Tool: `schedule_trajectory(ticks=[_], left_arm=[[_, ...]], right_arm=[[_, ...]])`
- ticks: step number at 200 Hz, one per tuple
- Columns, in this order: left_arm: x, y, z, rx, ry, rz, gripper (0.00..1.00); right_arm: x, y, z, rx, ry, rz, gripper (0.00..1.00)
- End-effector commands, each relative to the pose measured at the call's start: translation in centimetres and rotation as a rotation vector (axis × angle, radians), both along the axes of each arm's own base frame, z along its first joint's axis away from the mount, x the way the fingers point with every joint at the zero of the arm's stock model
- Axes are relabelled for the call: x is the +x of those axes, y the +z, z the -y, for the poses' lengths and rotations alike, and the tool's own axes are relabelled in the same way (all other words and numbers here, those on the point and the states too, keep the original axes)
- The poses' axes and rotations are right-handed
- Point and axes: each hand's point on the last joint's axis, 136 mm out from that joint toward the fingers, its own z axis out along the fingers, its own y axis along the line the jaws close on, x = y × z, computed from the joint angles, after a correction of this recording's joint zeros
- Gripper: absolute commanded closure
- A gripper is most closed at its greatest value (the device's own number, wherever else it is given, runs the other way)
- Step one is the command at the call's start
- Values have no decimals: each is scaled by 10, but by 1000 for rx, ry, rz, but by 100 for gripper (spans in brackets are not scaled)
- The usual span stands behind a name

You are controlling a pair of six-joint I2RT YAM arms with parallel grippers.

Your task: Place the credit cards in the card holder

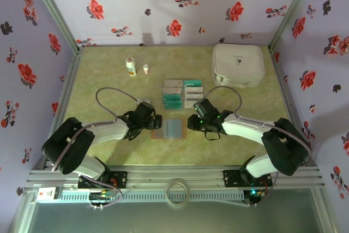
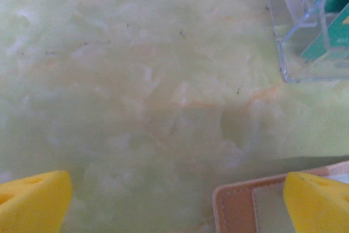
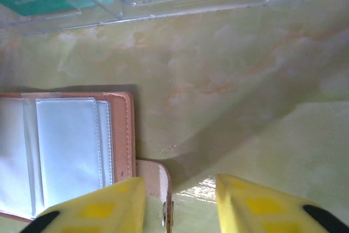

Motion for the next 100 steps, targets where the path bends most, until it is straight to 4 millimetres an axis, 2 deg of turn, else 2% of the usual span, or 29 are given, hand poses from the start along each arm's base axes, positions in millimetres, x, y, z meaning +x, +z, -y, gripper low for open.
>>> schedule_trajectory(ticks=[1,26,49,87,100], left_arm=[[15,24,3,-19,-16,45,0],[23,52,-6,-56,4,83,0],[26,79,-19,-79,30,117,0],[23,106,-41,-138,93,145,0],[21,109,-48,-168,116,139,0]], right_arm=[[8,26,5,-20,-4,55,52],[20,62,16,-84,10,165,32],[39,103,27,-162,18,311,1],[67,158,35,-220,-2,500,1],[72,170,28,-223,58,547,1]])
